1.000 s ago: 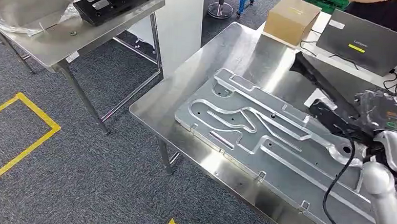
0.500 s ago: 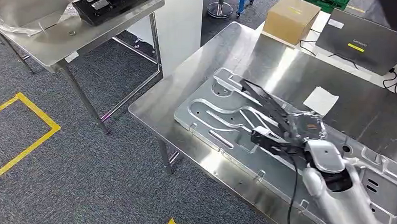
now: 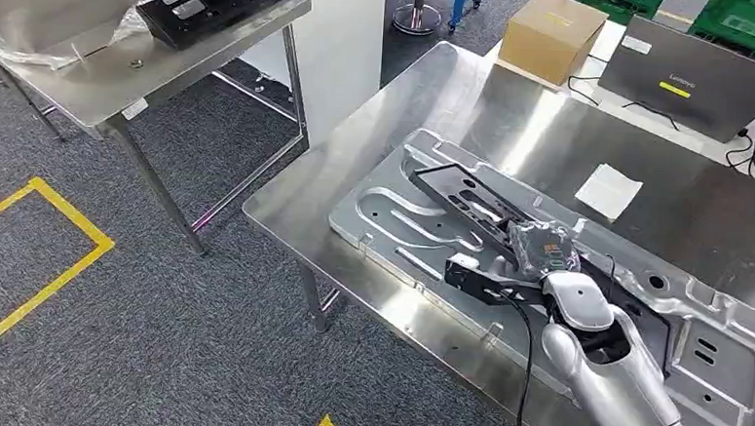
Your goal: Take the parts from the cabinet and place them on the table.
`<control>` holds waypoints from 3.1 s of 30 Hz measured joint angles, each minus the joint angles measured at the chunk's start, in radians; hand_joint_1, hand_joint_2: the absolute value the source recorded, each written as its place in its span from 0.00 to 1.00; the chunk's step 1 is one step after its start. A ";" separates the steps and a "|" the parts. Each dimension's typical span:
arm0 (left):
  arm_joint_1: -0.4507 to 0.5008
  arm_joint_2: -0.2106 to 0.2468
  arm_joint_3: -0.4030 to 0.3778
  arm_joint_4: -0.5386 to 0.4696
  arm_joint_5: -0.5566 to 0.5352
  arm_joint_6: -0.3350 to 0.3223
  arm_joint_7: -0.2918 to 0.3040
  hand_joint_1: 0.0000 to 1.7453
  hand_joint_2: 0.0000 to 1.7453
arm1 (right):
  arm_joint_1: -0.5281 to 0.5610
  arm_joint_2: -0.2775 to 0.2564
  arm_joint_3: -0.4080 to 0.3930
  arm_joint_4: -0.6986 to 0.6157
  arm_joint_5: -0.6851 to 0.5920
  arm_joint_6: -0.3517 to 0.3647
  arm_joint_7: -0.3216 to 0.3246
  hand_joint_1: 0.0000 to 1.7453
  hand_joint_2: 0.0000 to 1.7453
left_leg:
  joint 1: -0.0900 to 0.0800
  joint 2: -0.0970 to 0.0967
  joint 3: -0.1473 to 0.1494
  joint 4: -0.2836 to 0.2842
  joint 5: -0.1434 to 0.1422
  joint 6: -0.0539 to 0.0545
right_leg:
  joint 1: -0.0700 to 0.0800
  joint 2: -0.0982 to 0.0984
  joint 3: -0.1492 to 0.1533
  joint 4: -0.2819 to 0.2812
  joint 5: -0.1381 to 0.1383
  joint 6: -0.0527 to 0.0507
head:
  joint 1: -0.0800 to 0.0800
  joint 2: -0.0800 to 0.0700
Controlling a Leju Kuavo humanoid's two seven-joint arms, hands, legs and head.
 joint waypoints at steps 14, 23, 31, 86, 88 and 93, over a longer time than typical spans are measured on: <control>-0.057 0.001 -0.043 0.000 -0.003 -0.023 -0.057 0.00 1.00 | -0.004 0.005 0.008 0.021 -0.002 -0.002 -0.014 1.00 1.00 | 0.002 0.001 0.000 0.000 0.002 -0.003 | 0.000 0.001 -0.001 0.001 0.002 -0.003 | 0.000 0.000; -0.041 0.001 -0.043 0.000 -0.001 -0.022 -0.057 0.00 1.00 | -0.002 0.005 0.005 0.008 -0.038 -0.043 -0.012 1.00 1.00 | 0.002 0.002 0.000 0.000 0.003 -0.004 | 0.000 0.001 -0.002 0.002 0.002 -0.004 | 0.000 0.000; 0.004 -0.007 -0.044 0.000 -0.002 0.026 -0.050 0.00 1.00 | 0.043 0.019 -0.092 -0.155 -0.240 -0.164 -0.019 0.00 0.00 | 0.002 0.001 -0.005 0.000 0.003 -0.004 | 0.000 0.001 -0.009 0.003 0.001 -0.006 | -0.001 0.000; 0.053 -0.048 0.000 0.000 0.027 0.023 -0.053 0.00 0.00 | 0.628 0.144 -0.520 -0.763 -0.584 -0.468 -0.325 0.00 0.00 | -0.006 -0.002 -0.003 0.003 0.005 0.008 | -0.006 -0.003 -0.001 -0.003 0.009 0.002 | -0.001 0.000; 0.049 -0.053 0.004 0.000 0.027 0.023 -0.048 0.00 0.00 | 0.649 0.149 -0.517 -0.777 -0.568 -0.467 -0.311 0.00 0.00 | 0.008 0.006 0.004 -0.027 0.028 0.015 | -0.004 0.003 -0.002 0.007 -0.014 0.009 | 0.000 0.000; 0.052 -0.056 0.017 0.000 0.029 0.019 -0.037 0.00 0.00 | 0.719 0.170 -0.500 -0.782 -0.546 -0.465 -0.310 0.00 0.00 | 0.015 0.009 -0.024 -0.028 0.047 0.013 | -0.026 0.001 -0.090 0.274 -0.178 0.034 | 0.003 0.000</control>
